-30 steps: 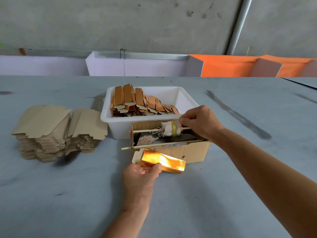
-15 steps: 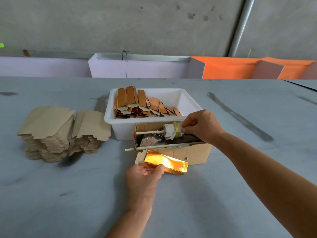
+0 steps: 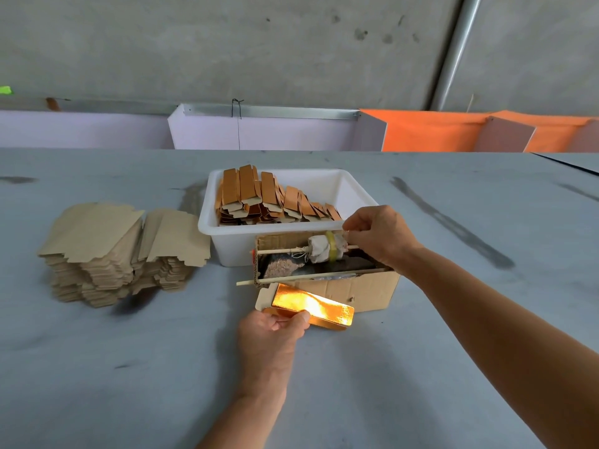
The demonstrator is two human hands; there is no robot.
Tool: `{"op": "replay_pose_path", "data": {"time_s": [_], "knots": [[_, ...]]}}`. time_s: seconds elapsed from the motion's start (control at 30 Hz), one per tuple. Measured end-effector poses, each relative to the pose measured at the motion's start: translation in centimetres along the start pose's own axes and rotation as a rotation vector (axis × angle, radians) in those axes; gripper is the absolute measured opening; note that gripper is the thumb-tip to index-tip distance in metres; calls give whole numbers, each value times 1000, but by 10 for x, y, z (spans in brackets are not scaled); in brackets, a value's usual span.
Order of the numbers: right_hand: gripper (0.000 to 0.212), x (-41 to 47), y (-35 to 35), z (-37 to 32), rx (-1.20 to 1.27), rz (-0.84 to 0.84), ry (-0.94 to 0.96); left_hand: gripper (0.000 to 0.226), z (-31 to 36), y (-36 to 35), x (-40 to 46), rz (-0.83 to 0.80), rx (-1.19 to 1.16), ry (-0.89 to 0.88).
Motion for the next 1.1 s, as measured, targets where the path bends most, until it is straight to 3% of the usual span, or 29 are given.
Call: {"op": "replay_pose_path", "data": {"time_s": [0.3,0.57,0.77,1.1], "knots": [[16,19,-8,-17,15,-17,-89,20,0,-1,1,-7,8,2],[17,17,-8,-16,-282,0,-49,26,2,0,1,-3,22,4],[15,4,-1,-10,-58,-2,-38,21,3,0,0,-9,6,13],[17,-5,-5,-6,-65,-31,45,19,2,-1,-1,-12,23,1]]}}
Point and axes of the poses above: each hand's wrist, its own x-axis towards the middle knuckle, its own y-axis out of the back of the hand, z = x × y, the point moved 4 cm from there along x, towards the middle knuckle, and after that the axes turned 14 degrees about x, right-handed, at the moved point
